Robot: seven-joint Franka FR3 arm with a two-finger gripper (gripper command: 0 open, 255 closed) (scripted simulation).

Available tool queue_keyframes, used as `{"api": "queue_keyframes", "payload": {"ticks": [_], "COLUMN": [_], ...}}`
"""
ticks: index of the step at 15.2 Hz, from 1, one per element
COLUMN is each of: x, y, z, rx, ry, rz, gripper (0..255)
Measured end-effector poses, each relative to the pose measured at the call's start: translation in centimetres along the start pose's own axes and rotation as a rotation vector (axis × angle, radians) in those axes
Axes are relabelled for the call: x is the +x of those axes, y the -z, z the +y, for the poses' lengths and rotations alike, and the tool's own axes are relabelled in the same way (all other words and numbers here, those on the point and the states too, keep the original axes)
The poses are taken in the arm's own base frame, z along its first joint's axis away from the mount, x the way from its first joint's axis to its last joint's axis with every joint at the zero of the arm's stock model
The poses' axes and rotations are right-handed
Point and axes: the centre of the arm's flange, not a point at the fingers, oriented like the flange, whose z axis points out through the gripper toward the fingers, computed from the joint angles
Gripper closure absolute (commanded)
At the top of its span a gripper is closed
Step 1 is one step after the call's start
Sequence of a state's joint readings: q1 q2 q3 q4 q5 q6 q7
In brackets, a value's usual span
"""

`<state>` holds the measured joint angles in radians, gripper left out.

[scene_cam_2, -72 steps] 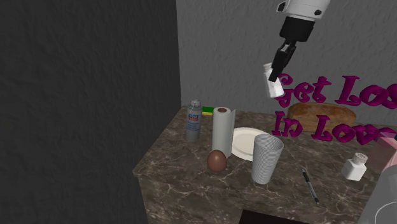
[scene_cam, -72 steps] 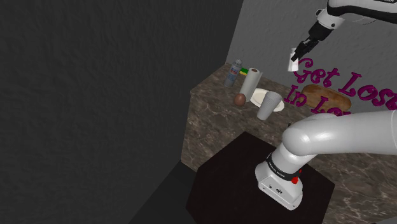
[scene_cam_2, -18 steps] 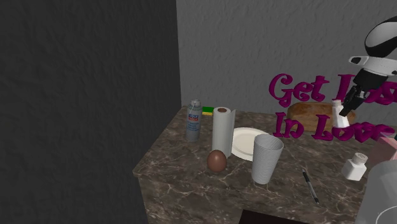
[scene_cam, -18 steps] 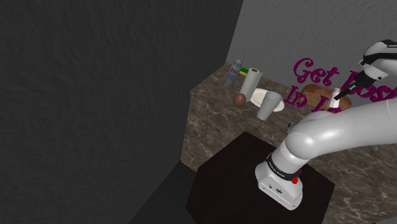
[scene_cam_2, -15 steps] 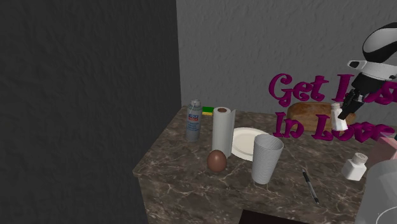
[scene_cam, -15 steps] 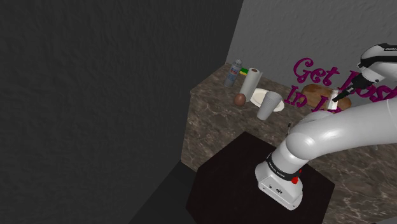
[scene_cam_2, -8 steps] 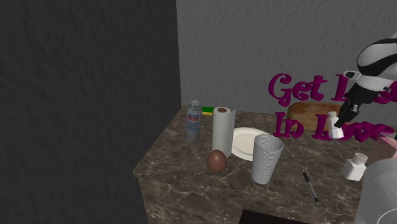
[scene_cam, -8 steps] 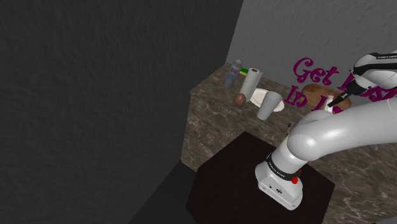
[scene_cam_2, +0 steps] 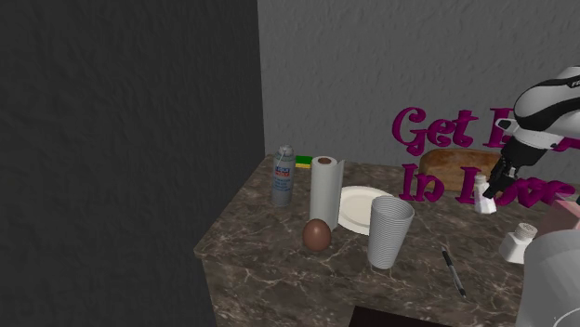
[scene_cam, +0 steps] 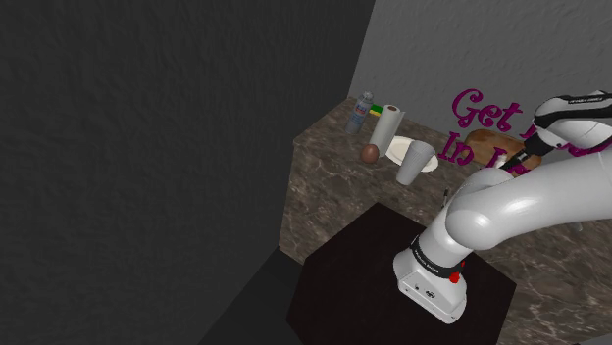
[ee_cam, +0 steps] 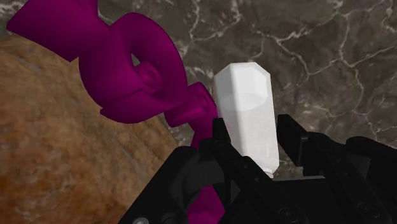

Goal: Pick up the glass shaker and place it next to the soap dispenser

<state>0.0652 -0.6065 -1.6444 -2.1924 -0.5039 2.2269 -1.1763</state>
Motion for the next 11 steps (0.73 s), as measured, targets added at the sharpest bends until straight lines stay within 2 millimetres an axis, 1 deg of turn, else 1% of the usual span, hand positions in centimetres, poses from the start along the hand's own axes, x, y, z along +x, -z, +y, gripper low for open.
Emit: {"api": "queue_keyframes", "payload": {"ticks": [6, 7, 11], "x": [-0.12, -0.12, -0.12], "y": [-0.25, -0.25, -0.25], "z": [-0.03, -0.03, -0.03], "rx": [0.0, 0.0, 0.0], "ry": [0.0, 0.0, 0.0], "rz": [0.0, 0.0, 0.0], "gripper": [255, 0, 0]}}
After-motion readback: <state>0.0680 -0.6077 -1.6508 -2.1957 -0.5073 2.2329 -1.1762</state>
